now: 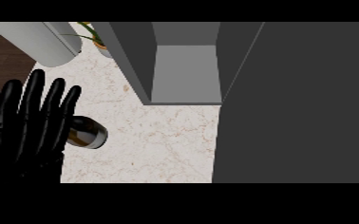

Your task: Pick up the wine, place it into the cabinet and close the cabinet

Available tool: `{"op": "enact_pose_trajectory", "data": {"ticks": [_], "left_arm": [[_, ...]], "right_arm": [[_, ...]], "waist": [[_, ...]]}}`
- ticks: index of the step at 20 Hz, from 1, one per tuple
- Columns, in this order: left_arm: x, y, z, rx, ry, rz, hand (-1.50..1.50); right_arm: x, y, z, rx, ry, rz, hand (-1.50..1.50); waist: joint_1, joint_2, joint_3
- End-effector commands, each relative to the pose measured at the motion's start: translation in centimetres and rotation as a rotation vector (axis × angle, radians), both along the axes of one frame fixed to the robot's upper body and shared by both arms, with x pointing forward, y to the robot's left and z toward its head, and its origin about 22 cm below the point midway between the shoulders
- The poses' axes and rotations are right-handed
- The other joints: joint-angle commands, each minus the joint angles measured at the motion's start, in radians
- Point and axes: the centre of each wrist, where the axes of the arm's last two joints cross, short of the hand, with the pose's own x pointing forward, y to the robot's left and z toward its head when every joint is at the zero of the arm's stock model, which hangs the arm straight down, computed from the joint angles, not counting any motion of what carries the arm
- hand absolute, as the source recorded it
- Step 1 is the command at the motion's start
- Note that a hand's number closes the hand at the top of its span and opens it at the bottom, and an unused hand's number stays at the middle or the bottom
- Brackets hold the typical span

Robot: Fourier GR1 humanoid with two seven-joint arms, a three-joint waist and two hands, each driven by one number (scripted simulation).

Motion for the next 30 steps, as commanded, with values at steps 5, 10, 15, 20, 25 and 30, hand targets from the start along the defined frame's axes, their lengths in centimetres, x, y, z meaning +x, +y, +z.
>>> {"op": "enact_pose_trajectory", "data": {"ticks": [5,10,15,20,25,30], "left_arm": [[-0.5,-1.5,-0.5,-0.022,-0.005,0.065,-1.5],[-0.4,-1.6,0.9,-0.039,0.024,0.098,-1.5],[-1.2,1.1,1.1,-0.069,0.077,0.147,-1.5],[0.0,3.5,-1.7,-0.058,0.088,0.217,-1.5],[0.8,5.1,-2.6,-0.045,0.08,0.289,-1.5],[-0.7,6.6,-4.2,-0.039,0.106,0.373,-1.5]], "right_arm": [[-1.9,1.1,1.3,0.006,-0.015,0.003,-1.5],[-1.0,0.9,2.5,0.038,-0.016,0.0,-1.5],[-1.4,1.4,2.8,0.003,-0.022,0.024,-1.5],[-1.5,0.5,2.6,0.022,-0.018,0.014,-1.5],[-1.6,0.3,3.3,0.016,-0.021,0.008,-1.5],[-1.9,1.0,2.3,0.054,-0.016,0.003,-1.5]], "waist": [[0.0,0.0,0.0],[0.001,0.0,0.0],[0.003,0.0,-0.001],[0.002,0.001,-0.002],[0.001,0.001,-0.001],[0.004,-0.001,-0.001]]}}
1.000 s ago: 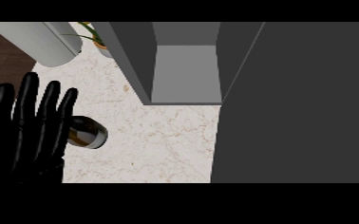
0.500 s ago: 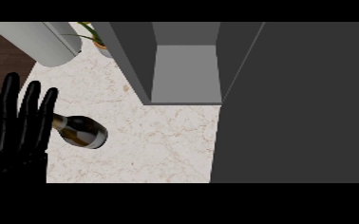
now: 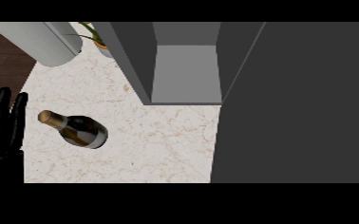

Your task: Pick up the wine, place it into the cabinet and close the cabinet

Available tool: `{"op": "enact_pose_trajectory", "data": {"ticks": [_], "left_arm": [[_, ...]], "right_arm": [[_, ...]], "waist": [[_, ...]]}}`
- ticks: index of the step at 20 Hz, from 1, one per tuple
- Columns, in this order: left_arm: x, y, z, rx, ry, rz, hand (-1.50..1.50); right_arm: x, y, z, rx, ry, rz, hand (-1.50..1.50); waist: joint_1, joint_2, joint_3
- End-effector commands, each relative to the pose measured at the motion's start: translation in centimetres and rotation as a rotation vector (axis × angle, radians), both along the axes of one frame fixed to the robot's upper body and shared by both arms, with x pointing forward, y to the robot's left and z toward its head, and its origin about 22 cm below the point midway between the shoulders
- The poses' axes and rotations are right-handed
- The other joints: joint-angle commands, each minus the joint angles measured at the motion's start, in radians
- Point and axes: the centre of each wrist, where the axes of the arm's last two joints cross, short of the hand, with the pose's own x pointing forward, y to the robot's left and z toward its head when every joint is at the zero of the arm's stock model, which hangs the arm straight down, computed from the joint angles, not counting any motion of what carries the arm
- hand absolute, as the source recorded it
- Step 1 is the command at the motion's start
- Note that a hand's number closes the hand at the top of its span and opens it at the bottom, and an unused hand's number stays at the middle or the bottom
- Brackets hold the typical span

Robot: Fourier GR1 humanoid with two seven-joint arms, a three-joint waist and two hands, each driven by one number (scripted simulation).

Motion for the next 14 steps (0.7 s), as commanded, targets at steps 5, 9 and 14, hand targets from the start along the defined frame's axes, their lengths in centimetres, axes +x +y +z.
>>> {"op": "enact_pose_trajectory", "data": {"ticks": [5,9,14], "left_arm": [[0.4,2.8,-3.2,0.014,0.037,0.097,-1.5],[0.9,5.6,-6.0,0.005,0.087,0.107,-1.5],[1.5,10.2,-8.7,-0.018,0.134,0.115,-1.5]], "right_arm": [[-1.4,0.9,0.6,0.023,-0.037,0.034,-1.5],[-1.0,0.8,1.7,0.025,-0.037,0.031,-1.5],[-0.9,0.0,1.9,0.024,-0.031,0.04,-1.5]], "waist": [[0.001,0.0,0.0],[0.001,0.0,0.0],[0.001,0.001,-0.001]]}}
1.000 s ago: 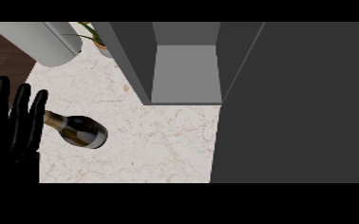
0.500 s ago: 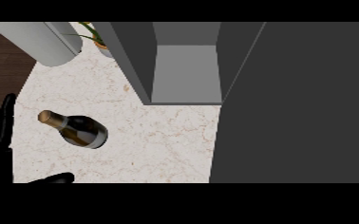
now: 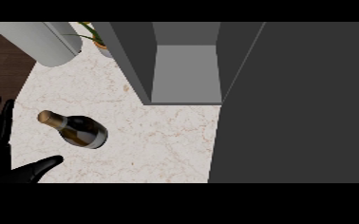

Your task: Pick up the wine, place it into the cabinet and close the cabinet

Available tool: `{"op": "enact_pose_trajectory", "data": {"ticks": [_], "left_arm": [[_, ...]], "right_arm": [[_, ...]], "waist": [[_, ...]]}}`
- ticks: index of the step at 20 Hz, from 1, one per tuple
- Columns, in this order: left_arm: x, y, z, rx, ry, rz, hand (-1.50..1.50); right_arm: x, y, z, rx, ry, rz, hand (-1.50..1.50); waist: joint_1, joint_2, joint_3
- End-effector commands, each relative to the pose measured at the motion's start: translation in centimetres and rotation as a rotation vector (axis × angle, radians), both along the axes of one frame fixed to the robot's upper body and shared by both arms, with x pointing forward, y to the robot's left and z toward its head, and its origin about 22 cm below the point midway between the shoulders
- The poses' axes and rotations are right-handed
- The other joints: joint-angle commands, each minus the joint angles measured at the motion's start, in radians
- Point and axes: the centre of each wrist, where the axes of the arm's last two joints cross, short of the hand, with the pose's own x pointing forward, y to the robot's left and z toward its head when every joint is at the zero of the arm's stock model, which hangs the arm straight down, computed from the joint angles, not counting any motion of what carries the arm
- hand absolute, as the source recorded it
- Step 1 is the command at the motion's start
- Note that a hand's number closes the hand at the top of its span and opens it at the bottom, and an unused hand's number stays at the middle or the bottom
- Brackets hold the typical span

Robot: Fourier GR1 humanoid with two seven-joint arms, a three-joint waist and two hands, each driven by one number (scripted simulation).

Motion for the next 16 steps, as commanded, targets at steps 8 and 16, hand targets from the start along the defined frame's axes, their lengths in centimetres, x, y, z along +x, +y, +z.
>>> {"op": "enact_pose_trajectory", "data": {"ticks": [8,16], "left_arm": [[0.4,3.4,-7.3,-0.025,0.115,-0.015,-1.5],[2.1,5.2,-13.0,-0.03,0.156,-0.007,-1.5]], "right_arm": [[-2.1,-0.8,0.7,0.027,-0.027,0.022,-1.5],[-0.4,-0.2,1.7,0.01,-0.024,0.018,-1.5]], "waist": [[-0.001,0.0,0.0],[-0.001,0.001,0.0]]}}
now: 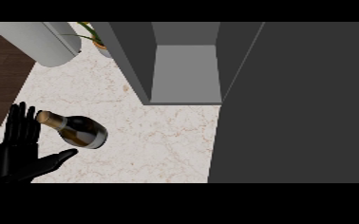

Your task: Pick up the wine, place it into the cabinet and close the cabinet

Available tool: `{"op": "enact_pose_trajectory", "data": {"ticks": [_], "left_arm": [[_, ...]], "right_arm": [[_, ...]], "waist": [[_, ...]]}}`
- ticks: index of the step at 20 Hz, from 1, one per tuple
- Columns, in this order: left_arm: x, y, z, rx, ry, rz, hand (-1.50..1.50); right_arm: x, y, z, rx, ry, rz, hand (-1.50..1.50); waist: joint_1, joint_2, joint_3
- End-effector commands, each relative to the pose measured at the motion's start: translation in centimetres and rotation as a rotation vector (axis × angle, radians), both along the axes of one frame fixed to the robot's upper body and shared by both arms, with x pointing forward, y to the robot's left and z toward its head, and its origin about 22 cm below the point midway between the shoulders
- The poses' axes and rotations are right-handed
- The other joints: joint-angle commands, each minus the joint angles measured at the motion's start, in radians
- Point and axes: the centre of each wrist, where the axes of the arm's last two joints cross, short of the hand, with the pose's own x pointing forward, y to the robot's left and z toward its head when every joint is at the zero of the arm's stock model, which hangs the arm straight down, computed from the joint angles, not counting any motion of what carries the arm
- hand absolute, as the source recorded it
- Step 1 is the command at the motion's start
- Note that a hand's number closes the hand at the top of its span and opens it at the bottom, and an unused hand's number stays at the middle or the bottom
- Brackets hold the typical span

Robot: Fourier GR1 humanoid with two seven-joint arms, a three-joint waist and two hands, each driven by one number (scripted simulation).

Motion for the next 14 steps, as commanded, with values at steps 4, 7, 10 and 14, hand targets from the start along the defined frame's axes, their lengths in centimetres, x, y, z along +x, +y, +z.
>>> {"op": "enact_pose_trajectory", "data": {"ticks": [4,7,10,14], "left_arm": [[1.3,1.9,-3.0,-0.005,0.022,0.006,-1.5],[-0.3,0.3,-7.3,-0.018,0.045,-0.015,-1.5],[0.0,1.8,-8.1,-0.038,0.029,-0.028,-1.5],[-0.9,1.1,-10.9,-0.061,0.057,-0.044,-1.5]], "right_arm": [[-1.9,-0.6,-0.2,0.03,-0.034,0.038,-1.5],[-0.8,-1.1,-0.9,0.026,-0.038,0.023,-1.5],[-1.2,-1.0,-0.2,0.01,-0.024,0.025,-1.5],[-0.4,-0.9,0.2,0.049,-0.033,0.032,-1.5]], "waist": [[-0.002,0.0,0.0],[-0.003,0.001,0.0],[-0.002,0.0,0.0],[-0.002,0.001,0.0]]}}
